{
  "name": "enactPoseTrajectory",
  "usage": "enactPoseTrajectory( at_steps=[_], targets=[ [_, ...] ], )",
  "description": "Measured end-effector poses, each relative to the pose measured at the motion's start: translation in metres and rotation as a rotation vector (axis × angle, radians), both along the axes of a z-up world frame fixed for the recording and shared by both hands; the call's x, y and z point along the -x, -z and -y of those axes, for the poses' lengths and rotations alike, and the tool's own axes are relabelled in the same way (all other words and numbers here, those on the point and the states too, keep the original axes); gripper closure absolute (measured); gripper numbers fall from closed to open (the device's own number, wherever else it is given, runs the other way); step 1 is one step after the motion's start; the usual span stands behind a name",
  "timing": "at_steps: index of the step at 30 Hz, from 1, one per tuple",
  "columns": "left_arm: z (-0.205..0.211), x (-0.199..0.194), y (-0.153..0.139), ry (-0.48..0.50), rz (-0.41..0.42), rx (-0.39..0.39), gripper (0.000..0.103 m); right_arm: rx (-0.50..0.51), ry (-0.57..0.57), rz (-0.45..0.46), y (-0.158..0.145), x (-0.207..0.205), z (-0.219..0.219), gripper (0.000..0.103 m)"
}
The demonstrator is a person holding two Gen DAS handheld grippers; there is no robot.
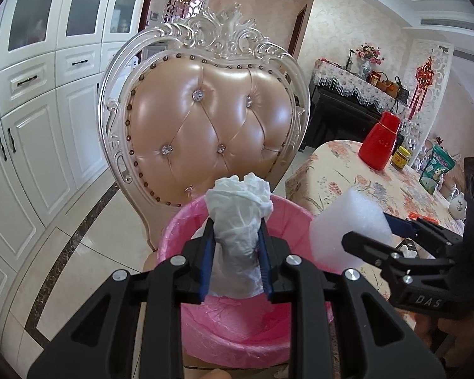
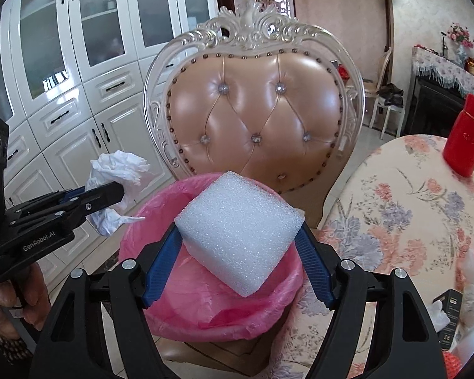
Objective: Collect trash
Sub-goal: 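Carry the tissue in the left gripper while the right gripper carries the foam block over the pink bin, then open the left gripper over the bin while the right gripper releases the foam block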
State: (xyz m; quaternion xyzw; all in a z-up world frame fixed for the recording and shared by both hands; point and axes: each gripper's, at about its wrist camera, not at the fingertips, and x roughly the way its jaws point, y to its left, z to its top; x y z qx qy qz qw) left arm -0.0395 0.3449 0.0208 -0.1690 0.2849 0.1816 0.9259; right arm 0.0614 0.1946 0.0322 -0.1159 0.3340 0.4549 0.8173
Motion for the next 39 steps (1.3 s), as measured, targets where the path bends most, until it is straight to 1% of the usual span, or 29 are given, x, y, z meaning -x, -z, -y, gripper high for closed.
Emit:
enactPoseTrajectory(
  at_steps=[1,3,7,9,12,17,18,20,22,25,29,32,36,39],
  targets=[
    [-0.001,0.000,0.000,-0.002,0.002,0.007,0.067,0.006,-0.007,0.002,0.002,0.000,-0.003,0.031],
    [-0.004,-0.002,0.001,0.001,0.007,0.021,0.061,0.015,-0.013,0.005,0.004,0.000,-0.006,0.031],
    [-0.005,-0.005,0.001,-0.002,0.004,0.024,0.061,0.032,-0.020,-0.010,0.010,-0.004,-0.009,0.030],
    [-0.004,-0.005,0.000,-0.003,0.006,0.021,0.061,0.035,-0.036,-0.011,0.012,-0.004,-0.009,0.025],
    [-0.002,-0.005,-0.001,-0.005,0.012,0.022,0.058,0.043,-0.035,-0.001,0.014,-0.004,-0.010,0.023],
    [0.005,0.001,-0.007,-0.008,0.020,0.010,0.057,0.038,-0.009,0.002,0.012,-0.006,0.001,0.022],
    [0.006,0.003,-0.007,-0.008,0.021,0.008,0.056,0.035,-0.001,0.008,0.010,-0.006,0.005,0.022],
    [0.011,0.006,-0.009,-0.011,0.024,0.001,0.051,0.026,0.020,0.025,0.005,-0.005,0.015,0.022],
    [0.016,0.008,-0.010,-0.007,0.027,-0.005,0.050,0.013,0.055,0.040,-0.002,-0.006,0.032,0.021],
    [0.031,0.008,-0.011,0.011,0.037,-0.018,0.041,0.005,0.106,0.061,-0.007,-0.007,0.059,0.020],
    [0.053,0.002,-0.009,0.042,0.041,-0.022,0.038,-0.004,0.187,0.084,-0.012,-0.006,0.105,0.019],
    [0.078,-0.005,-0.006,0.089,0.043,-0.021,0.035,-0.003,0.234,0.091,-0.013,-0.005,0.137,0.018],
    [0.115,-0.018,-0.002,0.163,0.041,-0.021,0.034,-0.005,0.316,0.087,-0.011,-0.004,0.188,0.018],
    [0.136,-0.025,-0.001,0.202,0.041,-0.022,0.033,-0.001,0.377,0.092,-0.009,-0.003,0.222,0.018]
  ],
)
